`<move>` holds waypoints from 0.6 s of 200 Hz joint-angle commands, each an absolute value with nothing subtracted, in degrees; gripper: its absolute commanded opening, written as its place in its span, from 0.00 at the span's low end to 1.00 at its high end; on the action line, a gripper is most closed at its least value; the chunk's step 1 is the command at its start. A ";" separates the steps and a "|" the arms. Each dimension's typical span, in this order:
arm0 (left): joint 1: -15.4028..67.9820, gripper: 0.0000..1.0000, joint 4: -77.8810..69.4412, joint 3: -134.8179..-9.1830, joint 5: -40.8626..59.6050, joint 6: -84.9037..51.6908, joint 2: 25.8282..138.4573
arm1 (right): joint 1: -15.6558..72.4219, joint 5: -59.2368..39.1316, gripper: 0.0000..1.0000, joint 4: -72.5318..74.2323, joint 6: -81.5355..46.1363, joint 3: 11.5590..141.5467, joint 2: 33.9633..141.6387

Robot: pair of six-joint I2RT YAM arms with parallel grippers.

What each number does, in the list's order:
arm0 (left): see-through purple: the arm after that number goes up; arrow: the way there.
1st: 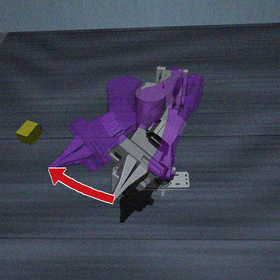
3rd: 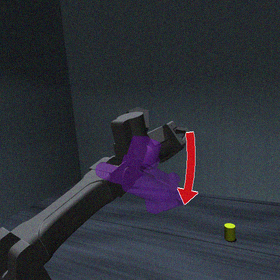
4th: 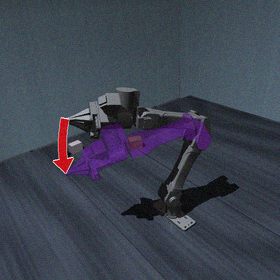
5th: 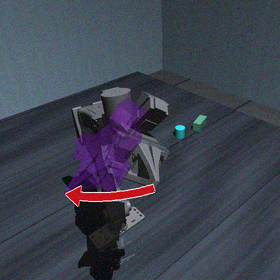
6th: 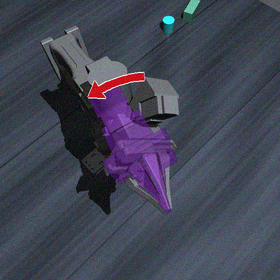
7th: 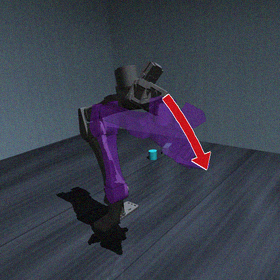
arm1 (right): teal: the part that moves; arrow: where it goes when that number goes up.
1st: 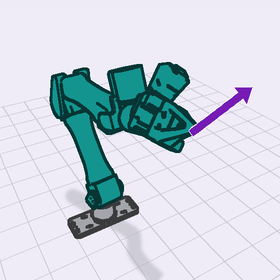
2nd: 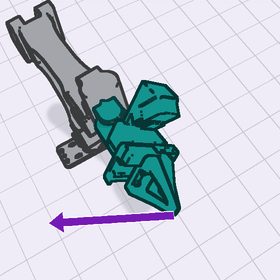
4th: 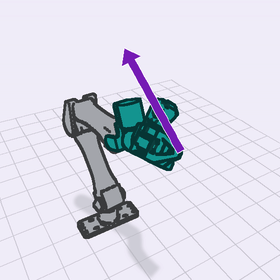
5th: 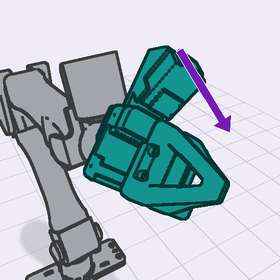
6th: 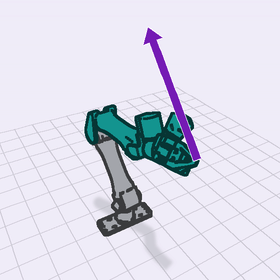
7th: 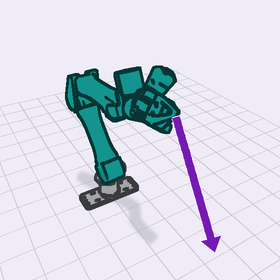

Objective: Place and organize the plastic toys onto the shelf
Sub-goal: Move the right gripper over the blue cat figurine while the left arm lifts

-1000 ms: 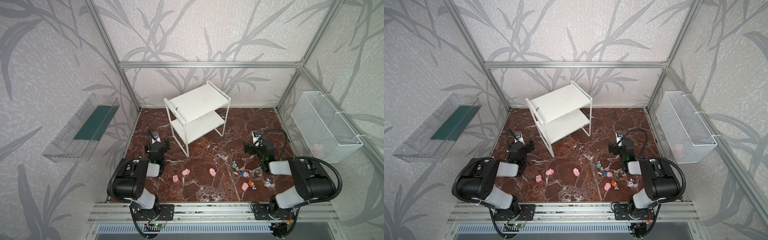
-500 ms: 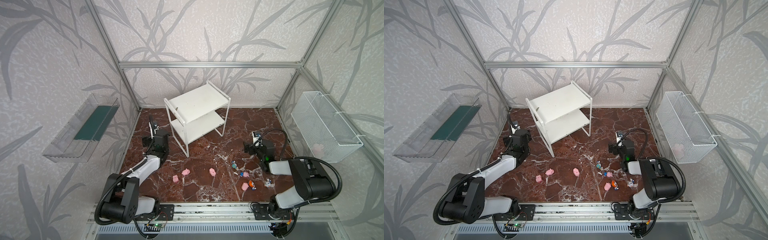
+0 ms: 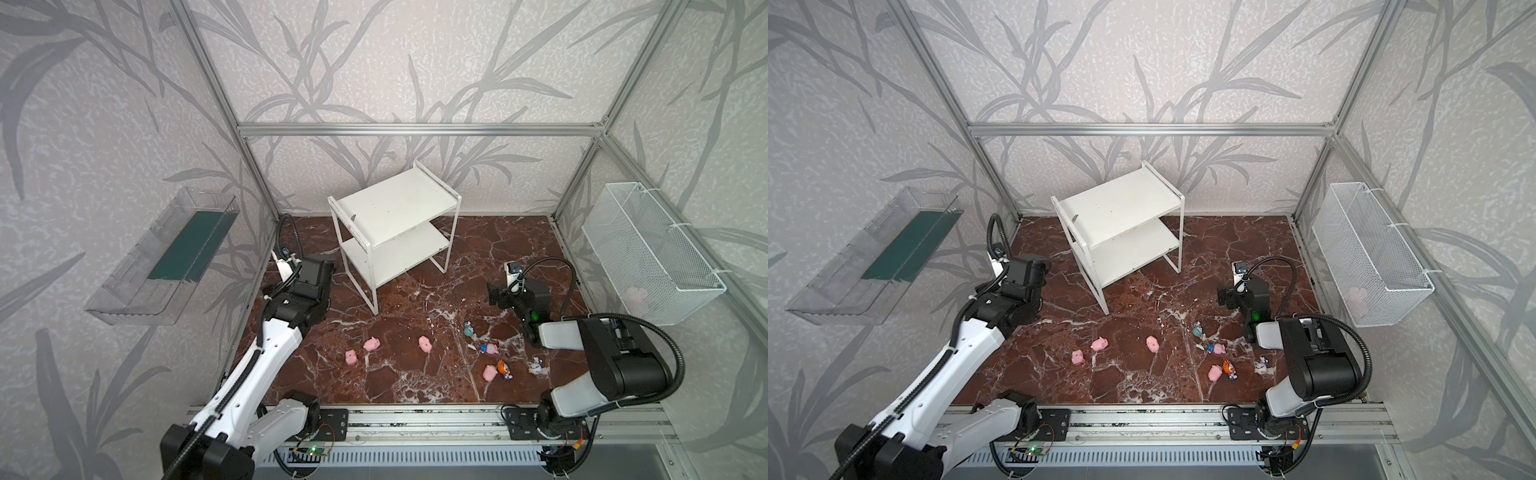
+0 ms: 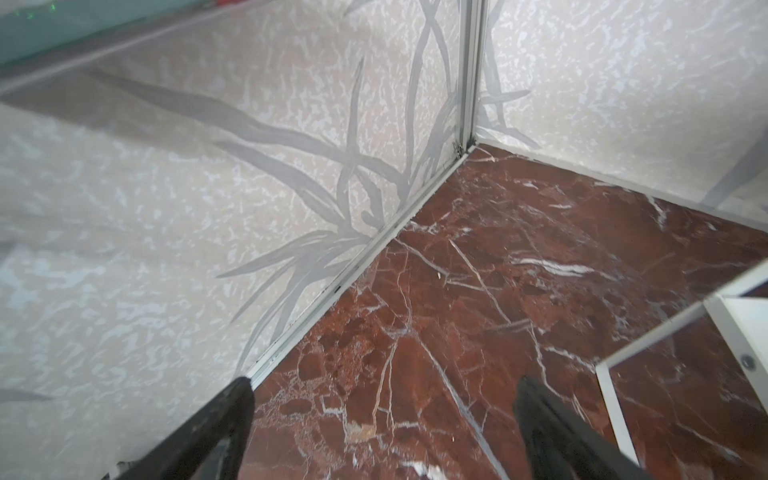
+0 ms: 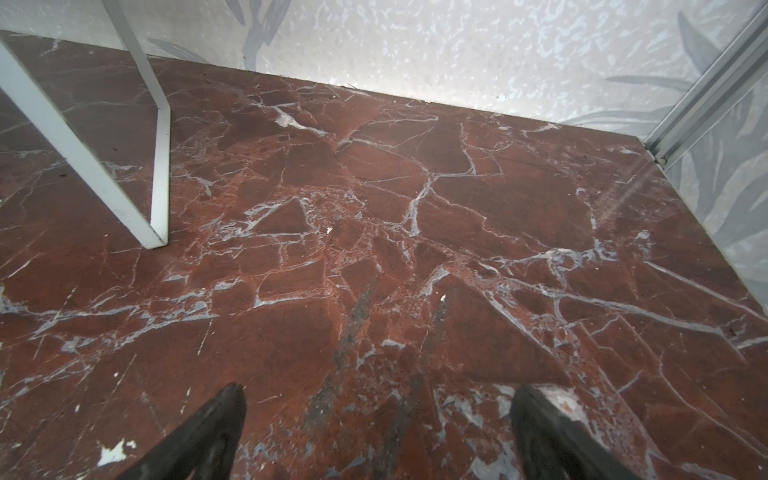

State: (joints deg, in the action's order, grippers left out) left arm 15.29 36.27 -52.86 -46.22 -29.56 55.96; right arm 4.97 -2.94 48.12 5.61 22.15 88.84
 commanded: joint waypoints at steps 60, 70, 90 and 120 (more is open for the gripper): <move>15.58 0.99 47.32 -49.76 -8.02 -22.32 39.24 | 11.86 1.12 0.99 19.08 3.70 32.79 75.85; 15.57 0.99 48.36 -49.66 -5.51 -22.39 38.62 | 14.74 3.09 0.99 14.13 2.90 34.32 73.64; 15.68 0.99 48.20 -48.24 -1.38 -24.02 37.37 | 19.62 4.03 0.99 4.21 1.02 37.35 70.34; 16.20 0.99 46.55 -46.00 1.99 -26.60 35.83 | 25.88 2.84 1.00 -7.74 -6.65 38.77 66.81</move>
State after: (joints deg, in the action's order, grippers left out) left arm 15.64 45.74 -47.66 -3.92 -24.34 37.06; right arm 22.28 2.48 7.84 0.38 37.76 69.12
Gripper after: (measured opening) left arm 0.992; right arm 0.992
